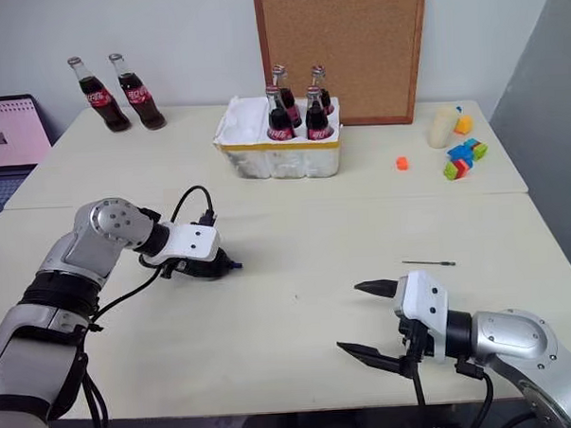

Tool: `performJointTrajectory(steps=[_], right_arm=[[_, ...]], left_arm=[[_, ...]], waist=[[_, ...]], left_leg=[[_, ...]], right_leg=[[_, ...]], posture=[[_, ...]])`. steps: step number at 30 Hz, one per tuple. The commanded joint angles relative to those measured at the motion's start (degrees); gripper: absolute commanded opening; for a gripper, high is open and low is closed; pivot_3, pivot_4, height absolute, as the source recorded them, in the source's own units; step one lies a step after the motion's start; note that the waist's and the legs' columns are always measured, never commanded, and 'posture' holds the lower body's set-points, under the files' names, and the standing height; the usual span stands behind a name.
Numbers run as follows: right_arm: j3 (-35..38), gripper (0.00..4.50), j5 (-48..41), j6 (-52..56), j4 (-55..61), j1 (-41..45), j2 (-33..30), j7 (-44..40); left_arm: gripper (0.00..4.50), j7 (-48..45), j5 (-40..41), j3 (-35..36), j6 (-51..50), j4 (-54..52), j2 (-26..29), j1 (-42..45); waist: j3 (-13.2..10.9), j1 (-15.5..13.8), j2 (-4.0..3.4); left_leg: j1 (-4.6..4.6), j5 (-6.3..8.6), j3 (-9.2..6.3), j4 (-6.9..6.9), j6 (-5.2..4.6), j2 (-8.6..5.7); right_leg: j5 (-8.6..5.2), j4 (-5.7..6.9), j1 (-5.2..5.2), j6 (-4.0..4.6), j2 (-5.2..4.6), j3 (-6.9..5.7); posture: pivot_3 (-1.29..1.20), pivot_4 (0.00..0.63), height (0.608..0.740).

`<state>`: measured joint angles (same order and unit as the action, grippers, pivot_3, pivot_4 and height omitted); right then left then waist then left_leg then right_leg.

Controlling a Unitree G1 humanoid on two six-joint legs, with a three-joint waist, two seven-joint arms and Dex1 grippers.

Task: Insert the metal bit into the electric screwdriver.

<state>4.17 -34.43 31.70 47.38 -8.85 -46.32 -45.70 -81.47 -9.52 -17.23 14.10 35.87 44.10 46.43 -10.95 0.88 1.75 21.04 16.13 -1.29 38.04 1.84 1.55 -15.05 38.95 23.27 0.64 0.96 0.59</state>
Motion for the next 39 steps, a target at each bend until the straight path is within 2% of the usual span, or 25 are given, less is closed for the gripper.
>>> performJointTrajectory(steps=[1, 5, 10, 13, 21, 24, 31, 39], right_arm=[[8.32, 4.5, -3.22, -0.42, 2.14, -2.3, -1.37, -0.9], [14.55, 4.5, -6.76, 0.36, 2.33, -3.33, -2.08, -0.95], [18.8, 4.5, -13.0, 2.52, -0.59, 3.29, -3.85, 0.47], [18.95, 4.5, -15.61, 4.3, -2.06, 8.54, -4.84, 2.5], [15.26, 4.5, -19.58, 7.42, -1.85, 15.14, -5.15, 5.67], [13.21, 4.5, -19.49, 8.12, -1.75, 17.07, -5.29, 6.38], [11.72, 4.5, -20.05, 9.88, -2.16, 18.59, -7.09, 5.41], [11.04, 4.5, -20.4, 10.78, -3.25, 20.62, -8.55, 3.99]], left_arm=[[1.64, 1.39, 9.46, 6.51, -6.02, -7.39, -2.9, 0.34], [1.64, 6.9, 14.58, 10.67, -14.45, -13.86, -7.08, -0.13], [1.64, 15.01, 22.29, 14.44, -29.02, -22.22, -14.94, -0.17], [1.64, 24.17, 24.34, 16.85, -30.78, -24.28, -21.68, -0.55], [1.64, 38.45, 23.24, 16.14, -30.98, -30.74, -30.58, -8.39], [1.64, 41.53, 21.84, 15.54, -29.09, -30.51, -31.56, -11.75], [1.64, 41.89, 20.74, 14.74, -24.89, -30.32, -29.33, -16.52], [1.64, 43.2, 22.73, 18.12, -24.83, -37.29, -23.84, -22.38]], waist=[[-0.01, -0.44, 0.04], [-0.02, -0.76, 0.09], [-0.06, -0.53, 0.15], [-0.07, -0.38, 0.17], [-0.07, -0.28, 0.16], [-0.07, -0.4, 0.17], [-0.06, -0.23, 0.16], [-0.04, 1.08, 0.13]], left_leg=[[0.05, 0.0, 0.0, 0.04, 0.0, 0.0], [0.1, 0.0, -0.01, 0.05, 0.0, 0.01], [0.04, 0.0, -0.02, 0.05, 0.0, 0.02], [-0.02, 0.0, -0.01, 0.04, 0.0, 0.03], [-0.08, -0.01, -0.02, -0.07, 0.02, 0.07], [-0.07, -0.01, -0.04, -0.05, 0.02, 0.08], [-0.12, 0.0, 0.02, -0.03, 0.02, 0.04], [-0.16, -0.01, 0.01, -0.1, 0.02, 0.09]], right_leg=[[0.01, -0.03, 0.0, -0.01, 0.0, -0.01], [-0.01, -0.09, 0.02, -0.07, -0.03, 0.01], [0.0, -0.01, 0.02, -0.08, -0.03, 0.04], [0.01, 0.03, 0.01, -0.08, -0.03, 0.09], [0.0, 0.0, 0.01, -0.07, 0.04, 0.21], [0.0, 0.0, 0.02, -0.07, -0.03, 0.25], [0.04, 0.0, -0.01, -0.13, -0.05, 0.35], [0.04, 0.05, -0.06, -0.12, 0.1, 0.33]], posture=[[0.0, 0.15, 0.74], [0.0, 0.15, 0.74], [0.0, 0.15, 0.74], [0.0, 0.15, 0.74], [0.0, 0.15, 0.74], [0.0, 0.15, 0.74], [0.0, 0.15, 0.74], [0.0, 0.15, 0.74]])
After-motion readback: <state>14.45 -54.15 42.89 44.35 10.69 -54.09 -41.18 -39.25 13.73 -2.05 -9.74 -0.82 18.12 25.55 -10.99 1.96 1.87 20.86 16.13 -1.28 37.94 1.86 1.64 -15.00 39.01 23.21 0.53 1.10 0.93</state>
